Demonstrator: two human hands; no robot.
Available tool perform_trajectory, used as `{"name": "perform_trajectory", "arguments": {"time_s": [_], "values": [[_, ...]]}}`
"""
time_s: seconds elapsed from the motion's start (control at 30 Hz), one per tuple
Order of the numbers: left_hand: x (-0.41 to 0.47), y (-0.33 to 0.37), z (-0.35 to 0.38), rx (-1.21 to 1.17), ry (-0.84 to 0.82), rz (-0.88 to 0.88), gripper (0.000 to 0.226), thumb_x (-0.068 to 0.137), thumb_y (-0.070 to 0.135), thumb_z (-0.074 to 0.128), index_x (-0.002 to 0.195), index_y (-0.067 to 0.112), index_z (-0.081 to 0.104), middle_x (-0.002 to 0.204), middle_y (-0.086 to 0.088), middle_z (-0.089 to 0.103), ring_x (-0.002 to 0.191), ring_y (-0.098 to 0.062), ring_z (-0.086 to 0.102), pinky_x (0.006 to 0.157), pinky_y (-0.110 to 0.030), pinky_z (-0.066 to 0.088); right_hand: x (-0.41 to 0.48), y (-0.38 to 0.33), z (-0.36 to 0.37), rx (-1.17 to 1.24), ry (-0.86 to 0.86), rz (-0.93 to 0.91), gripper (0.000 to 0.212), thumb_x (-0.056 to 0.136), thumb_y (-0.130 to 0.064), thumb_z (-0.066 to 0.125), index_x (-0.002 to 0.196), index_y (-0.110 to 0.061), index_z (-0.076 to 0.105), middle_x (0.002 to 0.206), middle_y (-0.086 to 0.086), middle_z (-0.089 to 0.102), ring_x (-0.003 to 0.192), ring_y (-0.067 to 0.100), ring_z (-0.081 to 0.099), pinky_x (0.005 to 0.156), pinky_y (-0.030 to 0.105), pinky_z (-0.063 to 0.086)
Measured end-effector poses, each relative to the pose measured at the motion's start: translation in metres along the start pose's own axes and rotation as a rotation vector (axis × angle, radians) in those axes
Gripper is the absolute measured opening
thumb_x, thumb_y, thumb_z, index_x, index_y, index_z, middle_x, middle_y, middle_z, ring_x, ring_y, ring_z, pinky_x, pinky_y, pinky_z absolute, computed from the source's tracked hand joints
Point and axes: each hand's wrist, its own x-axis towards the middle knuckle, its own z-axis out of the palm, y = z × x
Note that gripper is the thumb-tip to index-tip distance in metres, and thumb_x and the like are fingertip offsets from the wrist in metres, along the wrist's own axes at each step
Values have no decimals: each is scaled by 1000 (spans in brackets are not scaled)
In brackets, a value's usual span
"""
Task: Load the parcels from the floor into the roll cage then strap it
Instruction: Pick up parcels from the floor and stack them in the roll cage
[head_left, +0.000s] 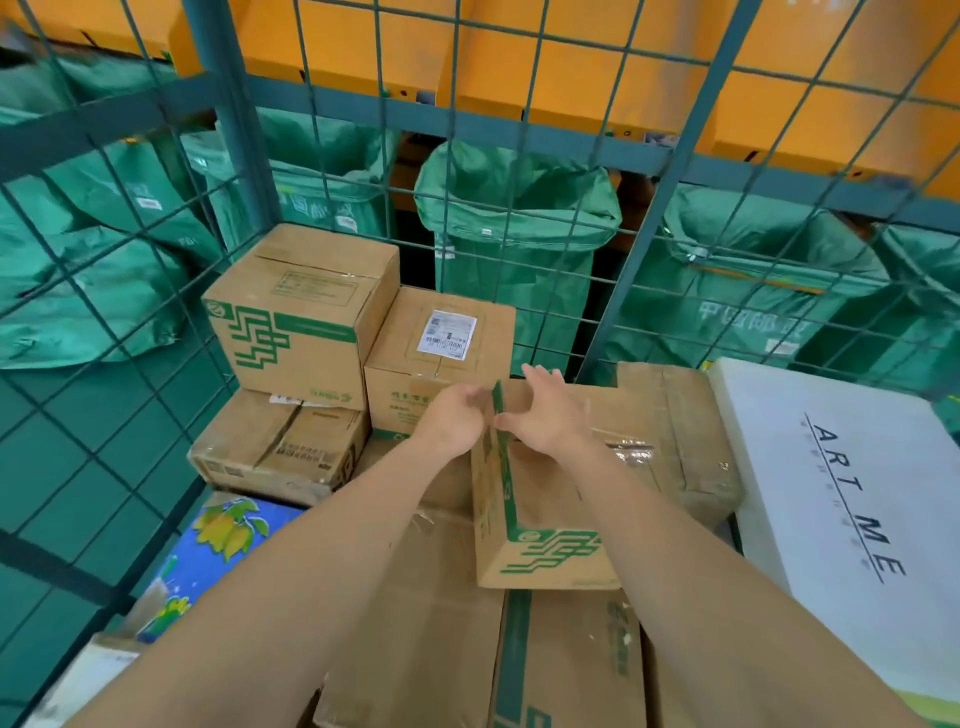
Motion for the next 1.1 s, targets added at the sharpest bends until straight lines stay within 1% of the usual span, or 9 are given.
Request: {"name": "perform_trajectory", "arguments": {"time_s": [0.07, 0.13, 0.2, 0.33, 0.4, 0.53, 0.7, 0.87, 1.1], "values": [[14, -6, -2, 78, -19, 1, 52, 98, -2, 38, 148, 13, 39, 151, -4, 42, 133, -23, 47, 112, -34, 37, 7, 3, 3, -4, -34, 4, 91, 86, -50, 66, 159, -24, 18, 166, -3, 15, 154, 19, 0, 120, 62, 3], [25, -12, -1, 173, -37, 25, 58, 96, -3, 37, 150, 17, 36, 156, -4, 33, 134, -26, 46, 110, -41, 40, 13, 8, 6, 5, -42, -10, 88, 84, -51, 66, 157, -25, 24, 164, -3, 21, 154, 18, 4, 119, 63, -1], [33, -14, 1, 244, -58, 71, 62, 94, -5, 36, 151, 20, 35, 160, -3, 25, 141, -26, 36, 113, -43, 35, 17, 12, 8, -9, -31, -28, 85, 81, -54, 64, 155, -28, 30, 159, -3, 29, 151, 18, 13, 118, 64, -1], [47, -16, 10, 450, -116, 208, 77, 89, -14, 40, 155, 22, 23, 164, 2, 9, 151, -21, 2, 122, -43, 13, 28, 18, 14, -23, -12, -27, 80, 79, -60, 59, 151, -37, 36, 150, -3, 37, 144, 18, 25, 117, 62, 1], [51, -21, 13, 546, -99, 234, 77, 92, -9, 44, 156, 24, 17, 164, 3, 1, 151, -21, -3, 122, -46, 15, 31, 20, 16, -39, -5, -22, 75, 80, -61, 57, 149, -41, 38, 149, -3, 39, 142, 18, 28, 117, 61, 4], [50, -33, 17, 712, -27, 248, 80, 93, -3, 48, 156, 31, 12, 164, 7, -2, 151, -17, -5, 120, -43, 23, 30, 27, 16, -68, 39, -1, 72, 80, -64, 56, 147, -44, 41, 144, -4, 44, 139, 21, 33, 117, 59, 12], [48, -31, 19, 791, 14, 214, 79, 95, 11, 56, 155, 36, 11, 164, 11, -1, 151, -15, -4, 118, -40, 28, 25, 29, 11, -74, 62, 47, 73, 79, -63, 58, 148, -43, 41, 141, -4, 43, 138, 21, 32, 118, 58, 12], [48, -31, 18, 787, 17, 215, 73, 95, 30, 59, 154, 34, 16, 164, 9, 5, 151, -16, -3, 121, -39, 8, 23, 27, 8, -87, 75, 66, 72, 80, -61, 57, 148, -43, 41, 140, -3, 44, 137, 21, 33, 116, 60, 16], [50, -37, 29, 867, 97, 210, 94, 80, 34, 77, 151, 35, 16, 162, 7, 8, 151, -19, -1, 121, -39, 4, 21, 29, 5, -90, 62, 79, 72, 79, -61, 56, 147, -45, 40, 140, -4, 43, 137, 19, 33, 114, 62, 20]]}}
